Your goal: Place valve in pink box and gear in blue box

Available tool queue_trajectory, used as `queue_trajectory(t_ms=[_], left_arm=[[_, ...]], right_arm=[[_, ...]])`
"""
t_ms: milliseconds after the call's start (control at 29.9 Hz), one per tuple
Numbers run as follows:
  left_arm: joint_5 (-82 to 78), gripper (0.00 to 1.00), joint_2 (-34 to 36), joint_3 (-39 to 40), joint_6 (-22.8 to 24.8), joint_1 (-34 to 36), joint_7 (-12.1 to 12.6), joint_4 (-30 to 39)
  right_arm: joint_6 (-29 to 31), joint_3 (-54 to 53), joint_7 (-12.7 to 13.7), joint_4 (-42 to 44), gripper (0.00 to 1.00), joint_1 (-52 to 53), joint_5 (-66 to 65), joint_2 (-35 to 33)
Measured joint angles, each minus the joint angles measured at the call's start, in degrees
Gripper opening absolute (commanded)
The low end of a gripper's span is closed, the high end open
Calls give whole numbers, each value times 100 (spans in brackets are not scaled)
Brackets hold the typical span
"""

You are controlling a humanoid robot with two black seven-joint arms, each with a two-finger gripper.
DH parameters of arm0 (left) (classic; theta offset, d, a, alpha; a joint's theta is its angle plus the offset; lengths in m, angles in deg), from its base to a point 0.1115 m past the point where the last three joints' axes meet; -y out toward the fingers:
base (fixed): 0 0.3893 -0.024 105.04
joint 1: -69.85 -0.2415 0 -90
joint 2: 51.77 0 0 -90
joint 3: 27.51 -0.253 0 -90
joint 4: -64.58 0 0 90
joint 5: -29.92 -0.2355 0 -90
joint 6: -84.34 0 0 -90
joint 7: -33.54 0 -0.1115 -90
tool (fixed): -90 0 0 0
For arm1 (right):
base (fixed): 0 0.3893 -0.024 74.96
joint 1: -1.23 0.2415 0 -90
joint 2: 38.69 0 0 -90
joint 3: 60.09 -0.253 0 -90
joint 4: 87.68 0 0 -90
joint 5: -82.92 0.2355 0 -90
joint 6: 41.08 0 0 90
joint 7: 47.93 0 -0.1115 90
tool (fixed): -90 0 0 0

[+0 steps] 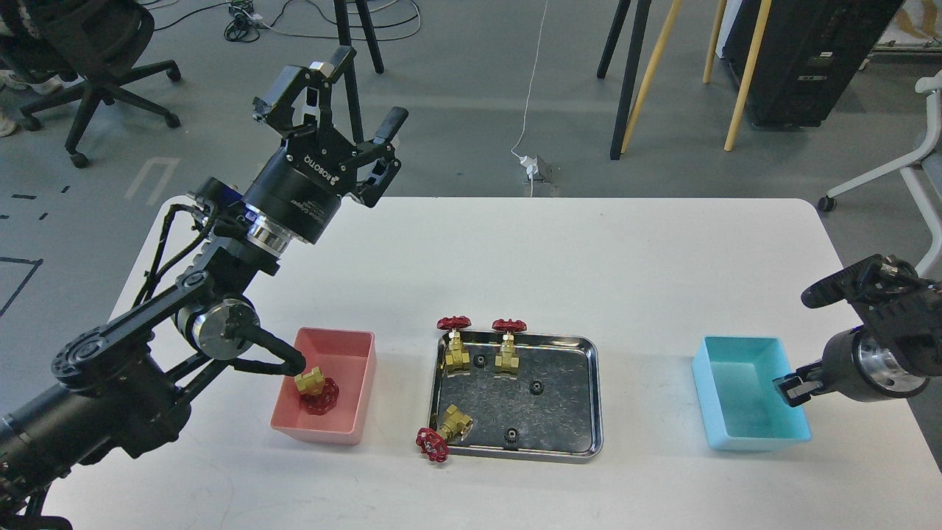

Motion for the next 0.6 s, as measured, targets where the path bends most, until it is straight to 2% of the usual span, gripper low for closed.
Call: queue_trajectory(t_ms=[67, 234, 401, 468, 568, 602], left_arm=[[0, 86, 0, -2, 0, -26, 0, 0], [-1, 86, -3, -3, 0, -61, 0, 7], [-9, 86, 47, -15, 5, -12, 0, 2], [-15, 86, 83, -19, 9, 59, 0, -45], [-18, 87, 177, -43, 47, 286, 0, -308], [-18, 87, 215, -91, 84, 391, 0, -428]], right_arm=[[0, -72, -7, 5, 53, -20, 24, 10], [0, -536, -40, 34, 64, -94, 121, -50], [0, -1567, -129, 183, 68, -115, 1455, -215], [-324, -2078, -157, 383, 71, -143, 2477, -217], [-1318, -2695, -225, 883, 76, -179, 3845, 100], [-1577, -2882, -300, 1072, 80, -180, 4180, 250]])
